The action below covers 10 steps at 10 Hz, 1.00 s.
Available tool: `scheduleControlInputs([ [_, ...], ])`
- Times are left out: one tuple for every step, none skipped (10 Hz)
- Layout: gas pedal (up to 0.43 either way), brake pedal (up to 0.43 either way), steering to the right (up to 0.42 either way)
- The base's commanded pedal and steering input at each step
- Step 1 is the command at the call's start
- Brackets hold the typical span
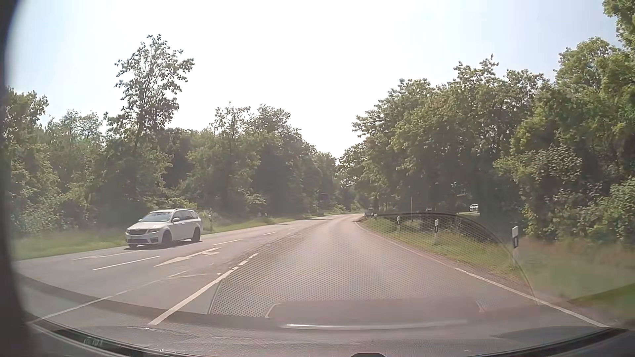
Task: Follow the waypoints while adhering to traffic rules and regulations
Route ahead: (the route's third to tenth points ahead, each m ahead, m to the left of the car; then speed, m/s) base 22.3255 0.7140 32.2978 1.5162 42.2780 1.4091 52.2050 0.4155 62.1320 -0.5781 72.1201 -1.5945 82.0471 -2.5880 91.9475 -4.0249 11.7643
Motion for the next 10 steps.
scheduleControlInputs([
  [0.370,0.000,-0.001],
  [0.370,0.000,-0.001],
  [0.370,0.000,-0.001],
  [0.370,0.000,-0.001],
  [0.370,0.000,-0.001],
  [0.370,0.000,-0.001],
  [0.370,0.000,-0.001],
  [0.370,0.000,-0.001],
  [0.370,0.000,-0.001],
  [0.370,0.000,-0.001],
])
